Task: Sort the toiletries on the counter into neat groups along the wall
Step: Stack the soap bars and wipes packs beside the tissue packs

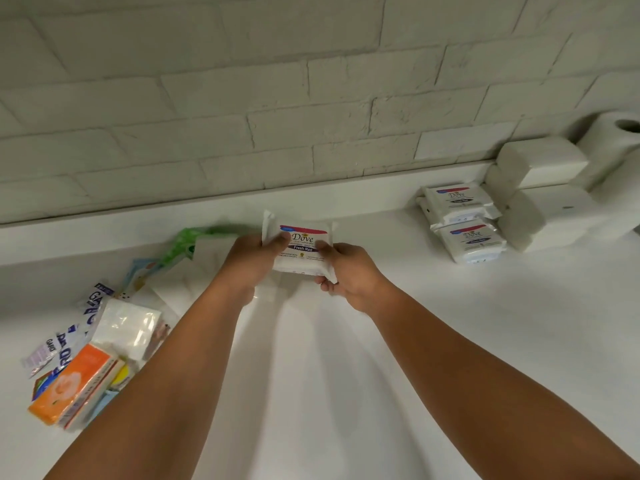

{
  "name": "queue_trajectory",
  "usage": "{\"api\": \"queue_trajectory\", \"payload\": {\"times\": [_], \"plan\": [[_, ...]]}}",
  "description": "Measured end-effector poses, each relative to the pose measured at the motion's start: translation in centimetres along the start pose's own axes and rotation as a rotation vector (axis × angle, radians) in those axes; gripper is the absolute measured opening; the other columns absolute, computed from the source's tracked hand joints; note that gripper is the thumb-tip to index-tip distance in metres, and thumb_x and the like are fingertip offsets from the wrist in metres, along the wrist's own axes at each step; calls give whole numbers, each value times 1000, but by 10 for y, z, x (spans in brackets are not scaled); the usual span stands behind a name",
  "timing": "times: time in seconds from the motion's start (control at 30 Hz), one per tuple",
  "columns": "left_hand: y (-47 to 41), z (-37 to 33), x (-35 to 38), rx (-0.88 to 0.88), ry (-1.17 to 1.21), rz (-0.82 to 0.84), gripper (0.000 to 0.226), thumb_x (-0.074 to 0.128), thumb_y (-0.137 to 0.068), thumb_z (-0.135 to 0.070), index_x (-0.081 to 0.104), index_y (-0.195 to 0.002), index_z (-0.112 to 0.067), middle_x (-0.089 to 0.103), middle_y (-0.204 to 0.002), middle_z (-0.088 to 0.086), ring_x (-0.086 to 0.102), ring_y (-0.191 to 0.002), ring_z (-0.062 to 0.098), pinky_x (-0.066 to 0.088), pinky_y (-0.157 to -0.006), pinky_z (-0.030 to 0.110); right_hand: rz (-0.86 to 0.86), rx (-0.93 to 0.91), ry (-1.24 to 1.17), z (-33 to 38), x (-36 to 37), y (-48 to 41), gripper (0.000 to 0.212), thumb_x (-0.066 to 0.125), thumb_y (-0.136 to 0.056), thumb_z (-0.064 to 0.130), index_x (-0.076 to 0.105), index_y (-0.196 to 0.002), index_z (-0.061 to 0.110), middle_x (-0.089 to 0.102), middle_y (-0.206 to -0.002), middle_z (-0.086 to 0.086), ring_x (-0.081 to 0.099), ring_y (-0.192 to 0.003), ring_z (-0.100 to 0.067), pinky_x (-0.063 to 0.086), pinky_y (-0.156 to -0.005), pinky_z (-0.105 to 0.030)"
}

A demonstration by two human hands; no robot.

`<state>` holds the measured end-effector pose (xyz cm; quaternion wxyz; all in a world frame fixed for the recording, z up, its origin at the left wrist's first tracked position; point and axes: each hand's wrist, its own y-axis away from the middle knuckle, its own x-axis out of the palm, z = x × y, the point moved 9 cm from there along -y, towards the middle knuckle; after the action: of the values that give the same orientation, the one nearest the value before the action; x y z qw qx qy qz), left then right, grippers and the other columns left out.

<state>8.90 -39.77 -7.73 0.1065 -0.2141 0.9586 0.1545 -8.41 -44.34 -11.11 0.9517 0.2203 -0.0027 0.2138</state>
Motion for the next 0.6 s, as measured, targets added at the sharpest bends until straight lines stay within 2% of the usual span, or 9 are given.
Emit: {"api": "queue_trajectory", "payload": {"times": [0.07, 0.13, 0.2, 0.33, 0.47, 0.53, 0.6], "plan": [[7, -1, 25, -22, 59, 14, 17, 62, -96, -38, 72, -96, -24, 75, -99, -5, 67, -90, 14, 45, -75, 30, -34, -42, 30, 7, -27, 4, 40, 59, -97, 37, 67, -106, -1, 67, -85, -19, 56, -58, -22, 46, -52, -29], [14, -3, 48, -35, 111, 37, 17, 59, -98, -37, 71, -99, -25, 75, -103, -5, 64, -92, 15, 43, -76, 32, -62, -70, 39, 12, -51, 8, 37, 59, -97, 35, 66, -104, -1, 69, -93, -25, 54, -59, -23, 45, -50, -29], [18, -3, 69, -64, 140, 43, 18, 57, -99, -37, 70, -101, -25, 75, -107, -3, 63, -92, 17, 42, -74, 33, -92, -86, 50, 15, -75, 13, 37, 56, -98, 34, 67, -102, -1, 70, -95, -24, 54, -60, -25, 45, -49, -29], [23, -11, 132, -93, 156, 87, 23, 55, -100, -39, 72, -102, -23, 75, -107, -1, 62, -90, 18, 43, -69, 31, -213, -51, 33, 19, -148, 23, 34, 46, -102, 31, 67, -93, 6, 70, -86, -23, 53, -53, -26, 42, -46, -29], [21, -19, 189, -120, 183, 115, 23, 56, -100, -37, 72, -106, -21, 75, -107, -1, 64, -90, 18, 45, -68, 31, -292, -103, 208, 33, -209, 26, 32, 45, -100, 23, 69, -89, 4, 72, -83, -20, 57, -51, -26, 43, -43, -27], [21, -23, 218, -127, 178, 125, 23, 56, -100, -35, 72, -108, -20, 75, -108, -1, 64, -90, 17, 46, -69, 31, -354, -168, 406, 42, -236, 25, 31, 44, -94, 24, 69, -92, 6, 73, -86, -15, 64, -61, -26, 51, -48, -31], [21, -28, 244, -121, 175, 133, 19, 59, -99, -31, 72, -108, -21, 75, -108, -1, 64, -89, 16, 47, -70, 30, -409, -208, 563, 50, -259, 27, 28, 45, -93, 26, 66, -102, 10, 72, -94, -8, 68, -80, -29, 59, -67, -43]]}}
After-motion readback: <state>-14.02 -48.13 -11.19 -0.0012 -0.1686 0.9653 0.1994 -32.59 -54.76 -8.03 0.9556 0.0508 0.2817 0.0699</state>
